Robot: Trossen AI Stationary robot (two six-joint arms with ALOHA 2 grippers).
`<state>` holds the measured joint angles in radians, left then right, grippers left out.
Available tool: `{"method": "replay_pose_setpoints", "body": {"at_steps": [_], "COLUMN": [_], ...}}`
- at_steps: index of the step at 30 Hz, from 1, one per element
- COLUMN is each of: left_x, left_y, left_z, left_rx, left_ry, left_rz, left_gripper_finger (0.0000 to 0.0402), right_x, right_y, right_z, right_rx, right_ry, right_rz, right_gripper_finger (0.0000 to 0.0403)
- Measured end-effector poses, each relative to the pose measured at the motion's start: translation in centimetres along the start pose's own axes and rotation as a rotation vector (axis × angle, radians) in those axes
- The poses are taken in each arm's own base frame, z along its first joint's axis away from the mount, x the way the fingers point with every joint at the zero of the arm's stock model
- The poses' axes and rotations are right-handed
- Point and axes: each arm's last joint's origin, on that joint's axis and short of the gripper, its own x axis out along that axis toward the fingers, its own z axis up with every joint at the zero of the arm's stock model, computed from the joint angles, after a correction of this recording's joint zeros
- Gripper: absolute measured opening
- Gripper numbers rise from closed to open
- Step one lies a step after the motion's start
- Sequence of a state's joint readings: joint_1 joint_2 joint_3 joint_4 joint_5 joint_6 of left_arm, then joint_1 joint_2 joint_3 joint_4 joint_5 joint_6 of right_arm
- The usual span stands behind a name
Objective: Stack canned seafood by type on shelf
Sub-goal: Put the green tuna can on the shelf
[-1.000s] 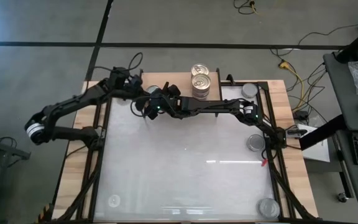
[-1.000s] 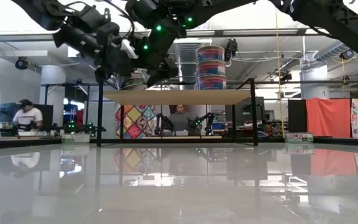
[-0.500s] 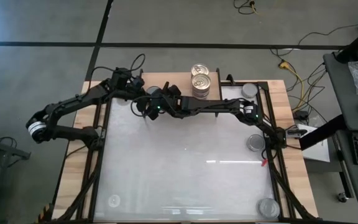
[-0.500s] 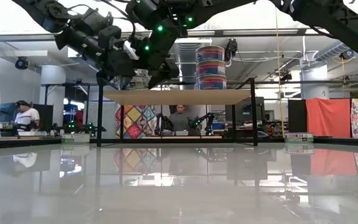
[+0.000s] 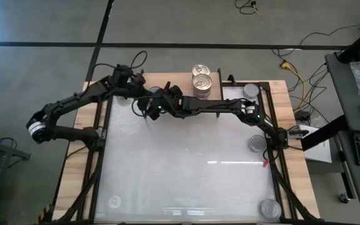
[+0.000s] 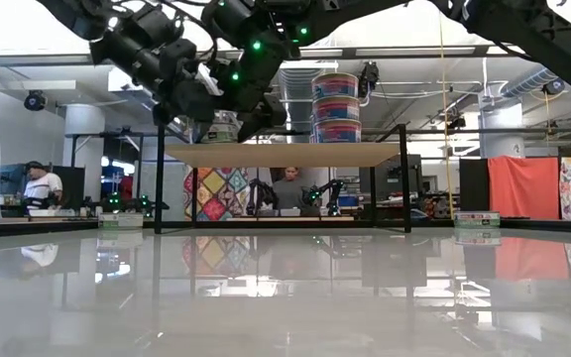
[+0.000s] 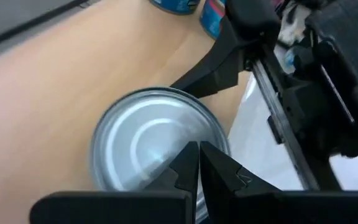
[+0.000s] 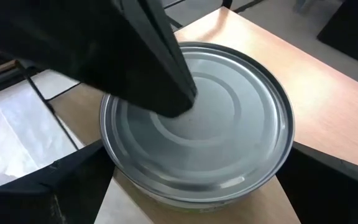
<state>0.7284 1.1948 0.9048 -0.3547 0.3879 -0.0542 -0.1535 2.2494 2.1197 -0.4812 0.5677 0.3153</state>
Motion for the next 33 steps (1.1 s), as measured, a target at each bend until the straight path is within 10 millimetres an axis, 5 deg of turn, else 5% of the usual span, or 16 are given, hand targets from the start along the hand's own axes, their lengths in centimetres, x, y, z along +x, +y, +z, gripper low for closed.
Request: {"method": "replay_pose_setpoints", "body": {"at_steps": [13,23,33], "left_x": [1.3,2.5,3.7], "left_y": [1.0,2.3,3.3], "left_z": [1.6,3.8,3.8], "left_rx": [0.442,0.516,0.508], "left_ry": [0.061,0.242,0.283], "left_rz": [-0.118,-0.190,-0.197], "left_gripper_finger": [0.0000,0.0000,0.0000], "right_x": [0.0,0.0,0.1], "right_y": [0.0,0.0,0.0], "right_z": [0.0,0.0,0.0], "right_rx": [-0.024,-0.065,-0.063], "right_ry": [0.000,0.007,0.007], "right_rz": [-0.001,0.021,0.025], "right_gripper_finger": [0.0400,0.0400,0.0400]}}
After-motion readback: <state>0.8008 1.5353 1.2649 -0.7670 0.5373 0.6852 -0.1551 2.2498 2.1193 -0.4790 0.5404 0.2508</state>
